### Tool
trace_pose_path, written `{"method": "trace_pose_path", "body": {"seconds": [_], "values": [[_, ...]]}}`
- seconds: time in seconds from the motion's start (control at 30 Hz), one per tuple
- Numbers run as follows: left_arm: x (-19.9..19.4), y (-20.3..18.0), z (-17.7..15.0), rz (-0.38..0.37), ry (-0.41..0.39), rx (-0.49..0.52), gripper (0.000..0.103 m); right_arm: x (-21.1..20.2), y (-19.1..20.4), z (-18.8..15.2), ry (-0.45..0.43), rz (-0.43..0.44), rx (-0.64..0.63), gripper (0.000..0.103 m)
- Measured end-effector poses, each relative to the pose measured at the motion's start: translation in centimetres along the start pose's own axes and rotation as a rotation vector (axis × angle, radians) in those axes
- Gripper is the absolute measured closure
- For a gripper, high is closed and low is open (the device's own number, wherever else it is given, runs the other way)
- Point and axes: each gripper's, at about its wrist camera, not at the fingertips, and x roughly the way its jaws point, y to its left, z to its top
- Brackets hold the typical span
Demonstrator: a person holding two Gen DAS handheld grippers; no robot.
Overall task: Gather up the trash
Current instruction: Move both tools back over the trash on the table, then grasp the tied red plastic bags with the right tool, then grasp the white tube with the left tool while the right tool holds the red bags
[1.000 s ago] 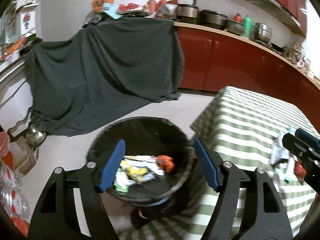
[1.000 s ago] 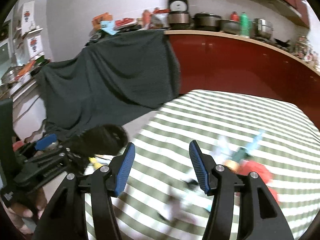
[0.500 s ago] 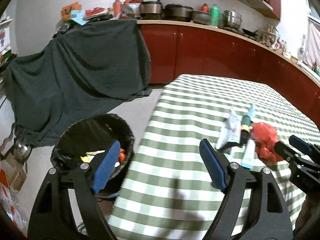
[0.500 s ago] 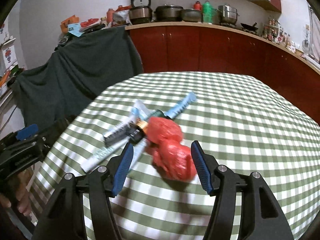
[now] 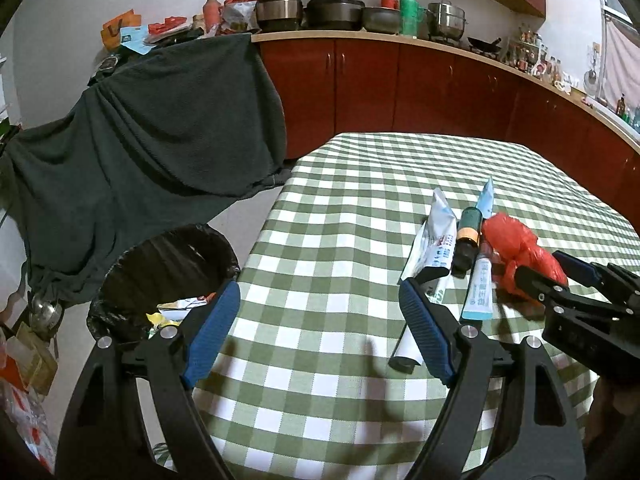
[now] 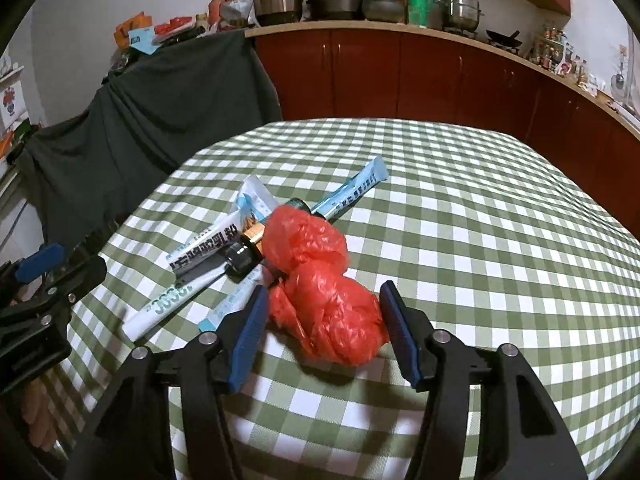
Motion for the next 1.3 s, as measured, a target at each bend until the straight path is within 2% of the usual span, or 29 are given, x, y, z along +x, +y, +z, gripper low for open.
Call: {"method": "trace_pose_path", "body": {"seconds": [0.33,0.4,0.5,0.93,1.1,1.3], "values": [[0.4,-1.4,-0.3,-0.02,0.011,0.029,0.023,1.3,-0.6,0.2,0.037,0.009,0.012,0.048],[0.5,-1.5,-0.3,-0.024,0.013,0.035,0.023,1.2,-0.8,0.1,0.033,0.017,0.018,0.057],[0.6,-2.0,-0.4,-0.03,0.017,0.044,0.023,0.9,-1.1,0.1,0.028,0.023,0.025,0.061],[2.3,-4.2,-1.0,-0.059,0.073,0.107,0.026,-1.3,-4.1,-0.7,0.0,-0.025,0.06,0.062],[3.1,-4.9,-1.0,-0.05,0.103,0.137,0.031,-1.3,-5.0,-1.1,0.005,-0.025,0.073,0.062],[3.9,-5.1,-1.0,-0.057,0.139,0.139,0.031,-1.3,-5.1,-1.3,0.007,-0.013,0.074,0.062]]}}
